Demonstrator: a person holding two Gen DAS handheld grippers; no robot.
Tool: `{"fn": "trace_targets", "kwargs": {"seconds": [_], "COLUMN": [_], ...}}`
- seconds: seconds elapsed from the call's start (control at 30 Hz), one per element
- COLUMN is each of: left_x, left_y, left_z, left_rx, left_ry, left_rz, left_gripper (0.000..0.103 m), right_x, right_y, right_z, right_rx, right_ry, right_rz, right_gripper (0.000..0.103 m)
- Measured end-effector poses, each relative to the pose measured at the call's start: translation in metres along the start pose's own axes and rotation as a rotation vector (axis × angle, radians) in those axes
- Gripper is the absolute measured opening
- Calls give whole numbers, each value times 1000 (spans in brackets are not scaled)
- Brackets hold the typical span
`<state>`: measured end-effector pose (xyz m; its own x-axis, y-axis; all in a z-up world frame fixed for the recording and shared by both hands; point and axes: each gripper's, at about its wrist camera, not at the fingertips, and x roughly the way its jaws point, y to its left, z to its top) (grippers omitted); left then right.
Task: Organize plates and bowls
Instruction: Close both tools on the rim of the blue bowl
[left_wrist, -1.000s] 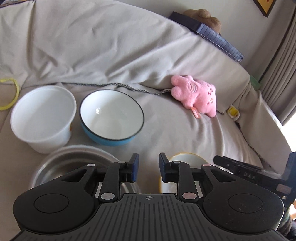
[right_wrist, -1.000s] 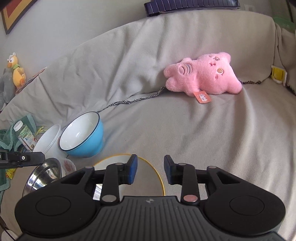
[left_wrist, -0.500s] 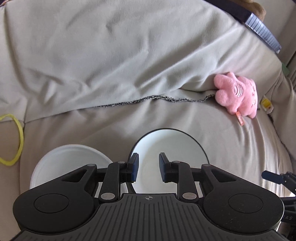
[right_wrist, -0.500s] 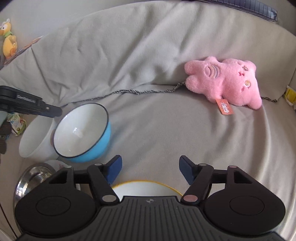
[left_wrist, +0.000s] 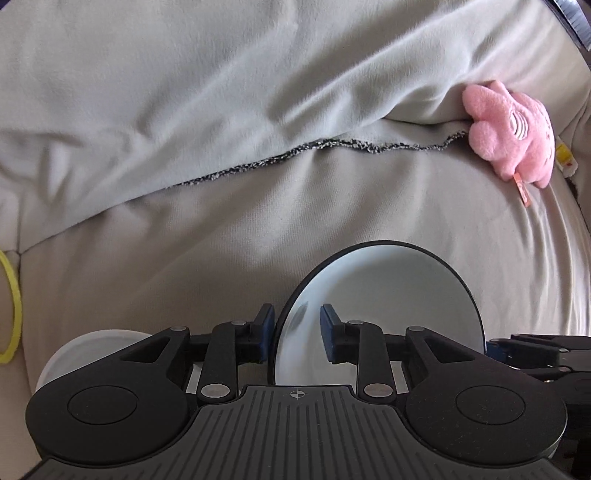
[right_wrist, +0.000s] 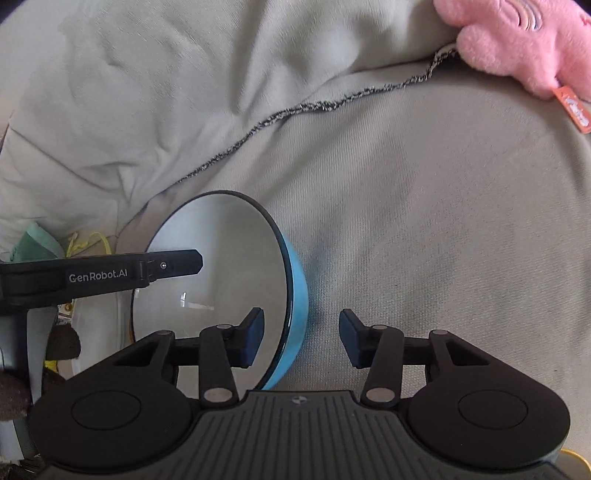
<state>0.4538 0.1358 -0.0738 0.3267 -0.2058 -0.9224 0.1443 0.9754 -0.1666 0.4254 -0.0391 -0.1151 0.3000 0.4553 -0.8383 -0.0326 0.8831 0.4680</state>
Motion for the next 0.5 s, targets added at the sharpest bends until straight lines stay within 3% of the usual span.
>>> {"fn": "trace_targets", "kwargs": {"seconds": [0.1, 0.13, 0.2, 0.3, 0.5], "left_x": [2, 2, 1, 1, 19], "left_y": [-8, -11, -15, -24, -83], "left_z": [1, 1, 0, -2, -6], "left_rx": [21, 31, 28, -3, 72], "left_ry": [18, 24, 30, 37, 72], "left_rz": [9, 15, 23, -28, -68], "left_gripper": [43, 46, 47, 47, 47], "right_x": [17, 19, 17, 4, -33], "right_y": [-2, -1, 2, -5, -57], "right_z": [3, 3, 2, -1, 3], "right_rx": [26, 24, -12, -36, -12], "right_ry": [63, 72, 63, 38, -35], "right_rz": [43, 34, 19, 4, -9], "right_gripper": [20, 18, 15, 15, 15]}}
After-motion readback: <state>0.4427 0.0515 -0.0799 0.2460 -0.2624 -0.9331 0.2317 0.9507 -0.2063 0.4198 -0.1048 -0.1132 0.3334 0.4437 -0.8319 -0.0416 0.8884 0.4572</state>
